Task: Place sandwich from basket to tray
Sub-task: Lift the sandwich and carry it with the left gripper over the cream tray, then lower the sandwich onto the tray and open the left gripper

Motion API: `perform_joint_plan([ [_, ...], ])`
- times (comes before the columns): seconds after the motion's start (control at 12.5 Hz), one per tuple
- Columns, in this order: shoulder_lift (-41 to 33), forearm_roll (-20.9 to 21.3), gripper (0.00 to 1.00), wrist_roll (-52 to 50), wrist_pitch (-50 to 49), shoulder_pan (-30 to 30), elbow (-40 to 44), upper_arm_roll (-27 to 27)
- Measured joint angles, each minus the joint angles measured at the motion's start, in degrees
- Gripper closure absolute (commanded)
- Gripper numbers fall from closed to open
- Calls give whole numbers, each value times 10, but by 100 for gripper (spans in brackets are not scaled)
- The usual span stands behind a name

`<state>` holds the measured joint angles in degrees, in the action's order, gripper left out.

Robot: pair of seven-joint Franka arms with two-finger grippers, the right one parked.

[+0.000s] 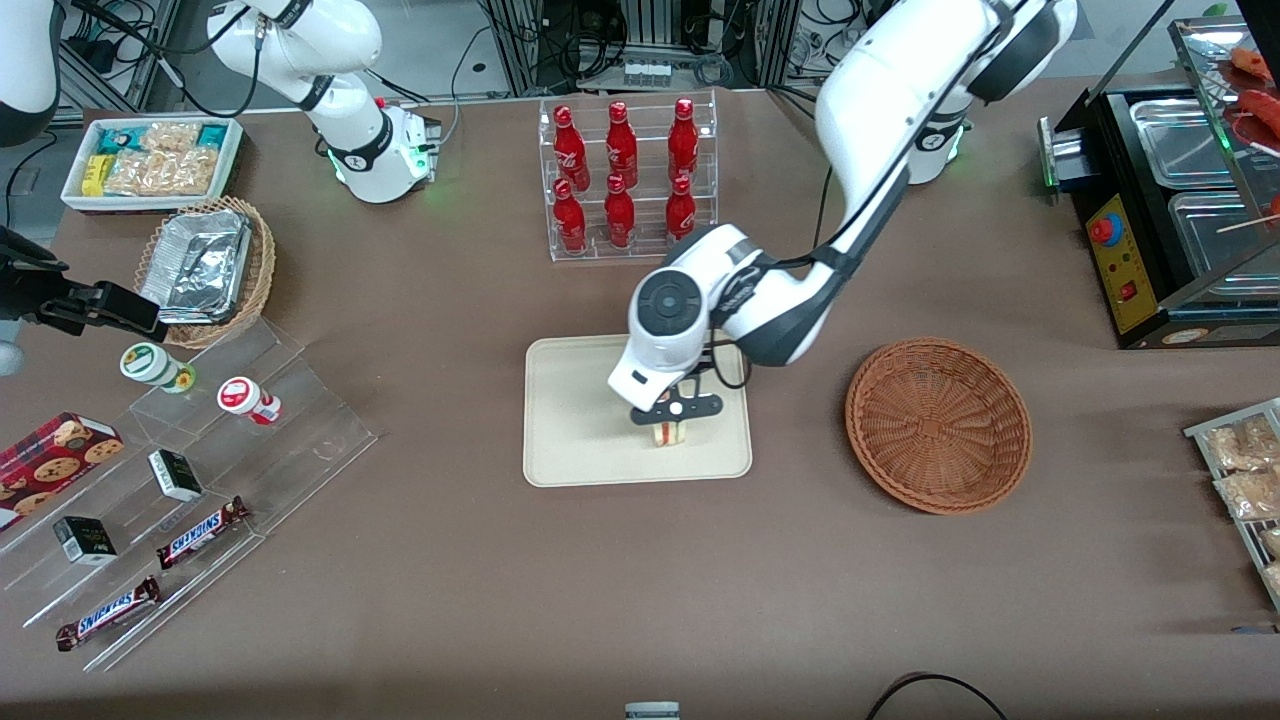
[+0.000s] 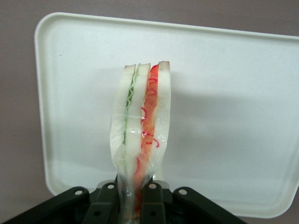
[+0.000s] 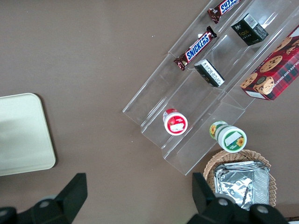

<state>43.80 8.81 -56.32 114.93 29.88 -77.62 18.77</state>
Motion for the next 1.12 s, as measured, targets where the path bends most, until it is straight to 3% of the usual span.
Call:
perform_joint_plan([
  [0.4, 52, 27, 100, -45, 0, 38, 56, -4],
  [0.8, 65, 29, 100, -68, 0, 40, 66, -8],
  [0.96, 68, 29, 1, -72, 0, 40, 66, -8],
  [1.12, 71, 29, 0, -72, 0, 40, 66, -8],
])
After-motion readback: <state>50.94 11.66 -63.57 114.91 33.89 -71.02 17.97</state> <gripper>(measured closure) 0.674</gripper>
